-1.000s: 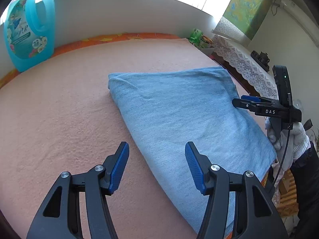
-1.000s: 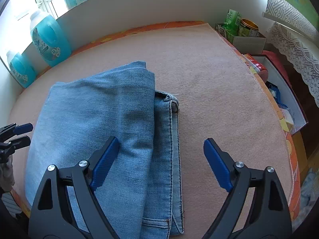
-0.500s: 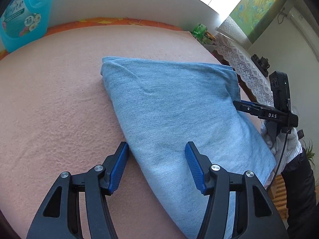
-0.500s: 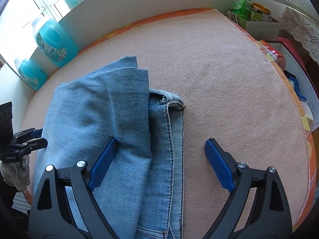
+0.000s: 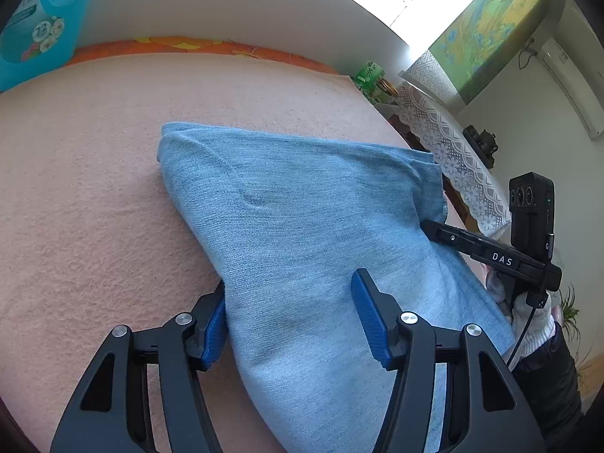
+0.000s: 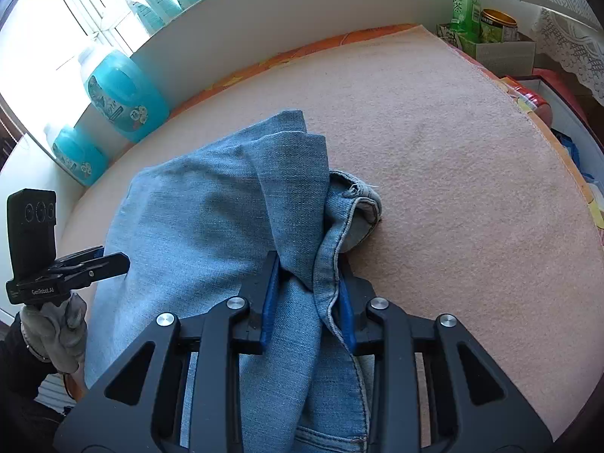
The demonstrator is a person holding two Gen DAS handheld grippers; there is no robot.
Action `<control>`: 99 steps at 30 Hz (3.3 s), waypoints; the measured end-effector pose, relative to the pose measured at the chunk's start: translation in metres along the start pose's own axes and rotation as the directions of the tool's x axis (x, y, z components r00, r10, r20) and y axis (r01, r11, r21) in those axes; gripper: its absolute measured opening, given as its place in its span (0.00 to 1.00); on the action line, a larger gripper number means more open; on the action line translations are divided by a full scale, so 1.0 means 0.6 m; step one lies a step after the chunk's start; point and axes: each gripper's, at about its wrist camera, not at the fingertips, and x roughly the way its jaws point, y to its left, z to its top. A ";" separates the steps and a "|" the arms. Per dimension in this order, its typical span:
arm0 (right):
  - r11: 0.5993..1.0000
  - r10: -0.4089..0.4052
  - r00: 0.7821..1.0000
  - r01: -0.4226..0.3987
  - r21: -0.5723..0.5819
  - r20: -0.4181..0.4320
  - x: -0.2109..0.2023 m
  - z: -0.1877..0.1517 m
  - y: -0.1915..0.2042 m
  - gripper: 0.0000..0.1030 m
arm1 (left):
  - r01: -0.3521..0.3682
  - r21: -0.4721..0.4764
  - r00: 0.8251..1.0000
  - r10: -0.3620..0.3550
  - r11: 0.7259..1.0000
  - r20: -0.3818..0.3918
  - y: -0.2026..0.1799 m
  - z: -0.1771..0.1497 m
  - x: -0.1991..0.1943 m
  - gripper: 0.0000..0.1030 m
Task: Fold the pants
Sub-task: 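Grasp and lift the jeans end with both tools, then fold the held end over onto the stack and open both tools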
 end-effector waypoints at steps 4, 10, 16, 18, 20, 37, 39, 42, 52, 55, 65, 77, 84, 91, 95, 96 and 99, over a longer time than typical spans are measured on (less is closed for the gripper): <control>0.996 -0.078 0.996 0.080 -0.030 0.036 -0.019 0.002 0.030 0.17 | -0.022 0.047 1.000 0.021 0.999 0.013 -0.012 0.001 -0.006 0.37; 0.988 -0.142 0.988 0.145 -0.046 0.064 -0.037 0.009 0.053 0.16 | -0.060 0.106 0.996 0.052 0.993 0.076 -0.027 0.003 -0.031 0.13; 0.982 -0.164 0.979 0.173 -0.070 0.125 -0.078 0.016 0.088 0.15 | -0.031 0.117 0.994 0.019 0.993 0.105 -0.036 0.005 -0.047 0.10; 0.980 -0.165 0.976 0.178 -0.084 0.144 -0.092 0.017 0.103 0.15 | -0.020 0.117 0.994 0.007 0.993 0.111 -0.039 0.008 -0.053 0.10; 0.979 -0.163 0.972 0.180 -0.092 0.169 -0.107 0.021 0.119 0.15 | -0.008 0.118 0.993 -0.006 0.993 0.115 -0.043 0.012 -0.059 0.10; 0.948 -0.128 0.938 0.211 -0.239 0.321 -0.155 0.121 0.256 0.13 | -0.023 0.202 0.967 -0.030 0.979 0.255 -0.083 0.104 -0.149 0.09; 0.947 -0.128 0.932 0.216 -0.237 0.338 -0.156 0.144 0.261 0.13 | -0.038 0.212 0.961 -0.023 0.976 0.277 -0.083 0.126 -0.156 0.09; 0.948 -0.129 0.926 0.220 -0.230 0.354 -0.149 0.188 0.261 0.13 | -0.051 0.212 0.955 -0.014 0.976 0.297 -0.081 0.164 -0.156 0.09; 0.960 -0.106 0.935 0.184 -0.209 0.339 -0.053 0.323 0.227 0.13 | -0.097 0.192 0.942 0.028 0.977 0.334 -0.034 0.269 -0.112 0.09; 0.957 -0.115 0.940 0.192 -0.216 0.321 -0.007 0.355 0.221 0.13 | -0.097 0.168 0.946 0.039 0.981 0.322 -0.007 0.298 -0.085 0.09; 0.936 -0.226 0.944 0.279 -0.213 0.242 0.156 0.428 0.168 0.13 | -0.165 0.078 0.949 0.137 0.983 0.285 0.089 0.343 0.001 0.09; 0.911 -0.325 0.907 0.376 -0.167 0.267 0.177 0.428 0.146 0.34 | -0.325 -0.013 0.916 0.319 0.945 0.245 0.165 0.341 0.016 0.33; 0.927 -0.307 0.913 0.351 -0.133 0.268 0.154 0.408 0.146 0.35 | -0.326 0.027 0.916 0.308 0.945 0.256 0.142 0.331 -0.015 0.33; 0.941 -0.290 0.923 0.324 -0.102 0.253 0.132 0.354 0.137 0.46 | -0.333 0.080 0.914 0.300 0.940 0.274 0.099 0.311 -0.036 0.45; 0.945 -0.286 0.927 0.314 -0.089 0.242 0.119 0.324 0.132 0.46 | -0.332 0.105 0.917 0.295 0.937 0.270 0.081 0.291 -0.041 0.45; 0.946 -0.285 0.928 0.313 -0.086 0.241 0.115 0.318 0.132 0.47 | -0.326 0.107 0.920 0.289 0.939 0.266 0.078 0.287 -0.042 0.47; 0.949 -0.277 0.929 0.304 -0.082 0.244 0.101 0.297 0.133 0.56 | -0.321 0.114 0.921 0.283 0.940 0.268 0.070 0.271 -0.047 0.53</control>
